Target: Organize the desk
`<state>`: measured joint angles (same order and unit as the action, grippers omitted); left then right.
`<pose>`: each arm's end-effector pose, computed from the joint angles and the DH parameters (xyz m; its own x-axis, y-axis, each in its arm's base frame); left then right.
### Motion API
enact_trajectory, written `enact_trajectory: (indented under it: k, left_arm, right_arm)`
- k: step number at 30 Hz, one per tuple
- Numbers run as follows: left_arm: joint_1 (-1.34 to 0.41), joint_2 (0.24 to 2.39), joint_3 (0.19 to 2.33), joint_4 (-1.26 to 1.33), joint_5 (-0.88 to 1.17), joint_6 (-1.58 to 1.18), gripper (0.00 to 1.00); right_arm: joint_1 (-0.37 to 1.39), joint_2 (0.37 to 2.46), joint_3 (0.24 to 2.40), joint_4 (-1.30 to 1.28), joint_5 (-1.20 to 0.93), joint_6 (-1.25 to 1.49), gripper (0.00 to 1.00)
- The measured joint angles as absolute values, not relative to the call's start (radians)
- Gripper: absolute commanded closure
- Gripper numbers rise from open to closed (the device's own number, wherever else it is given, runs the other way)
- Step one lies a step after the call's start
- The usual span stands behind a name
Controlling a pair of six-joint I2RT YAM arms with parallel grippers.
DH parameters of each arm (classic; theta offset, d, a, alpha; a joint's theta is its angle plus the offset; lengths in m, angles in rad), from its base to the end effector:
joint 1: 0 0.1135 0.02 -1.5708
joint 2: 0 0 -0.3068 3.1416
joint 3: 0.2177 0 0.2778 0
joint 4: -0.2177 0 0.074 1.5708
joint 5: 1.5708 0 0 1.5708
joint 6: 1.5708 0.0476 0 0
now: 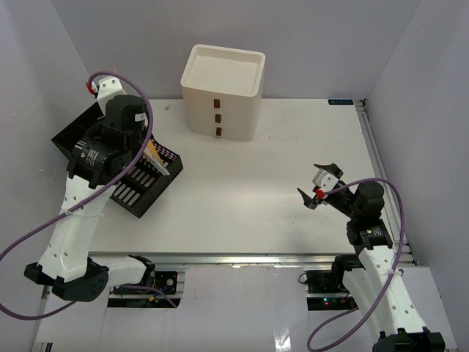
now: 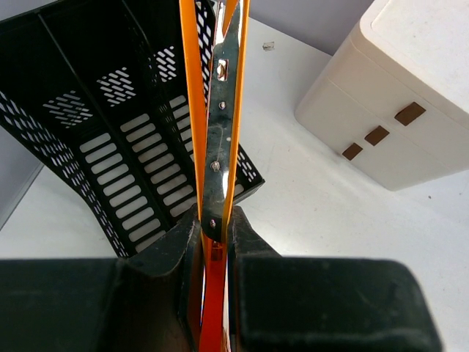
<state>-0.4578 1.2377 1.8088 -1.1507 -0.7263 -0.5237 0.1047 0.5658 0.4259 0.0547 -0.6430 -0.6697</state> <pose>0.1998 -0.0632 0.5405 -0.3414 -0.2486 -0.9064 -0.3912 0.9145 -0.1034 0.1459 0.0440 0.2900 0.3544 -0.4623 -0.8128 -0.5839 0.5695 -0.5785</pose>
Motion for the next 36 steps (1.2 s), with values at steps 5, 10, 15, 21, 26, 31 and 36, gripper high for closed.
enact_trajectory:
  k: [5, 10, 15, 21, 26, 31, 36]
  left_arm:
    - [-0.389, 1.268, 1.844, -1.147, -0.688, -0.505, 1.0]
    - [-0.308, 1.273, 1.848, -1.143, -0.637, -0.489, 1.0]
    - [-0.232, 1.298, 1.848, -1.136, -0.576, -0.486, 1.0]
    - [-0.168, 1.39, 1.893, -1.127, -0.521, -0.488, 1.0]
    - [-0.123, 1.45, 1.956, -1.117, -0.488, -0.491, 1.0]
    - [-0.093, 1.489, 1.993, -1.11, -0.47, -0.499, 1.0]
    - [-0.069, 1.514, 2.024, -1.108, -0.443, -0.513, 1.0]
  right_arm:
    - [0.105, 0.557, 0.426, 0.055, -0.643, -0.67, 0.08]
    - [0.105, 0.551, 0.426, 0.055, -0.643, -0.67, 0.08]
    - [0.105, 0.547, 0.426, 0.055, -0.643, -0.67, 0.08]
    - [0.105, 0.539, 0.426, 0.055, -0.643, -0.672, 0.08]
    - [0.105, 0.529, 0.426, 0.055, -0.643, -0.674, 0.08]
    - [0.105, 0.523, 0.426, 0.055, -0.643, -0.678, 0.08]
    - [0.105, 0.516, 0.426, 0.055, -0.643, -0.681, 0.08]
